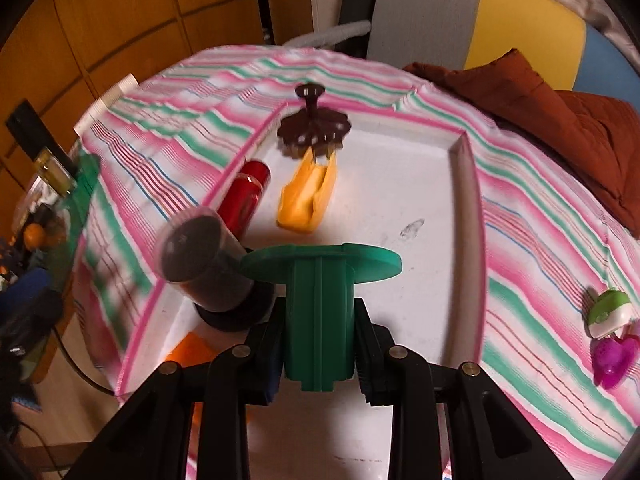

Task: Organize rigid objects
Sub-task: 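Lower the green toy onto the tray beside the cup and open the right tool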

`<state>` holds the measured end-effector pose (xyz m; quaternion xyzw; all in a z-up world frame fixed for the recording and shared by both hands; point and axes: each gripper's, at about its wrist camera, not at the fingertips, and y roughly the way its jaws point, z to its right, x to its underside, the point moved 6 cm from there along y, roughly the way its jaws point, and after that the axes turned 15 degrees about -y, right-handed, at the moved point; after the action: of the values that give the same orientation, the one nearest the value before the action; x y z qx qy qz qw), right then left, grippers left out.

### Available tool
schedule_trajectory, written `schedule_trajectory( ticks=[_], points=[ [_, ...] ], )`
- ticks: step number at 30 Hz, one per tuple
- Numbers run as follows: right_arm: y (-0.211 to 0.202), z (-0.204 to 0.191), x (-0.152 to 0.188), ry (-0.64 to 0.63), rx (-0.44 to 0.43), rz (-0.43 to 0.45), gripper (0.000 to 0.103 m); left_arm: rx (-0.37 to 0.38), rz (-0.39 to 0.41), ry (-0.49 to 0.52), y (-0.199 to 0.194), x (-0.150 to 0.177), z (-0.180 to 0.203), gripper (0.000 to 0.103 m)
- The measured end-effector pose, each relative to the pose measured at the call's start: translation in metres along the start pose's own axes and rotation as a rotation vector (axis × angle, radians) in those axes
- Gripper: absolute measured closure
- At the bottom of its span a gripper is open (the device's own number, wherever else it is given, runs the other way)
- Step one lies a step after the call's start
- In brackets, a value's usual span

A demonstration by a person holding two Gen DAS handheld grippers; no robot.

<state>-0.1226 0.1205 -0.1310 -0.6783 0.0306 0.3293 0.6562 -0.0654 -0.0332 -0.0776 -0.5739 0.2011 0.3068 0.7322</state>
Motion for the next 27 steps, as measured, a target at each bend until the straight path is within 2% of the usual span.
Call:
schedule_trajectory(
  ticks=[20,23,27],
  points=[
    [0.011,-0.004,0.006,0.028,-0.013,-0.010,0.070,-0.015,0.007,0.003,-0.004,0.000,0.000,0.071],
    [0.007,-0.004,0.008,0.039,-0.019,-0.001,0.062,-0.016,0.011,0.008,-0.006,0.000,0.001,0.071],
    [-0.002,-0.003,0.009,0.041,-0.019,0.025,0.061,-0.013,0.015,0.010,-0.008,0.000,0.003,0.071]
  ],
)
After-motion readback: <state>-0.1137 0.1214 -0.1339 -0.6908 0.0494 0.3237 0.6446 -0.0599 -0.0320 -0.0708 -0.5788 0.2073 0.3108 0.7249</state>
